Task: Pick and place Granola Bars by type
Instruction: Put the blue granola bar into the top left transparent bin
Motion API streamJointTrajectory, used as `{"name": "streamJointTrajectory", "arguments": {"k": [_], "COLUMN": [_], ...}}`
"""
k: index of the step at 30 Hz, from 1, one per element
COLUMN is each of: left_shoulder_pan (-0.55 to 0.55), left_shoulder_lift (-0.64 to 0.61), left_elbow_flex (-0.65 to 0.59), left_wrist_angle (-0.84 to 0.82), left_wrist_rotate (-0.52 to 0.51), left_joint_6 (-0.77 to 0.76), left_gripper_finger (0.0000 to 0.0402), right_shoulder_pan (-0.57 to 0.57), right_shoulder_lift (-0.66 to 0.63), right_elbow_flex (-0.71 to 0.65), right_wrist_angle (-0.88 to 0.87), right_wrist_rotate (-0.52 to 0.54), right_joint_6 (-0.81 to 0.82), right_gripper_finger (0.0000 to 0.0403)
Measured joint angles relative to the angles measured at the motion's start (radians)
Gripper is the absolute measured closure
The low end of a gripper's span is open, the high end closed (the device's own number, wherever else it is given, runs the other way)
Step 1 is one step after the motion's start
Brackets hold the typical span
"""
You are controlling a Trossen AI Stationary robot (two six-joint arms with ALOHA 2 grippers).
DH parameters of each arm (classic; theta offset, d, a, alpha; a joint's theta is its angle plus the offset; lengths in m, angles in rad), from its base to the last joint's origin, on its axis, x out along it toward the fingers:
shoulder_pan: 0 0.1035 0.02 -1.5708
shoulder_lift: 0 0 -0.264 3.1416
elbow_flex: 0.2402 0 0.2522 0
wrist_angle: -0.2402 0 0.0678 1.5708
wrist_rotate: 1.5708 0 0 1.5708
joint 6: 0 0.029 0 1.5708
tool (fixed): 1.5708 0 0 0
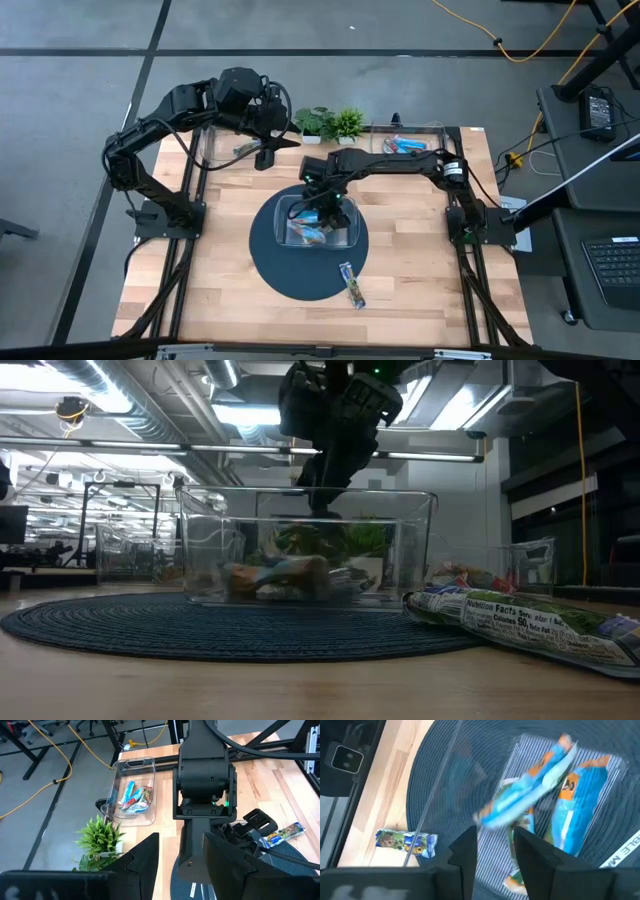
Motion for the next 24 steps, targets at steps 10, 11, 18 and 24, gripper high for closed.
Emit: {"name": "streamJointTrajectory", "arguments": {"k": [10, 11, 18, 24], "left_shoulder_pan": [0.000, 0.000, 0.000, 0.000], "left_shoulder_lift": [0.000, 0.000, 0.000, 0.000], "left_elbow_flex": [0.000, 0.000, 0.000, 0.000], "left_wrist_angle": [0.000, 0.000, -0.007, -0.045], "left_wrist_rotate": [0.000, 0.000, 0.000, -0.001], "left_joint_6": [0.000, 0.001, 0.018, 0.048], "left_gripper_finger": [0.0258, 0.0258, 0.0258, 0.0258], "right_shoulder_pan": [-0.017, -0.019, -0.020, 0.070], "right_shoulder_lift": [-0.054, -0.069, -0.210, -0.331], "right_elbow_flex": [0.000, 0.000, 0.000, 0.000], "right_wrist_angle": [-0.201, -0.232, -0.314, -0.408], "right_wrist_rotate": [0.112, 0.147, 0.334, 0.497], "right_joint_6": [0.030, 0.042, 0.293, 0.627], "right_gripper_finger": [0.0268, 0.0268, 0.0267, 0.0267]}}
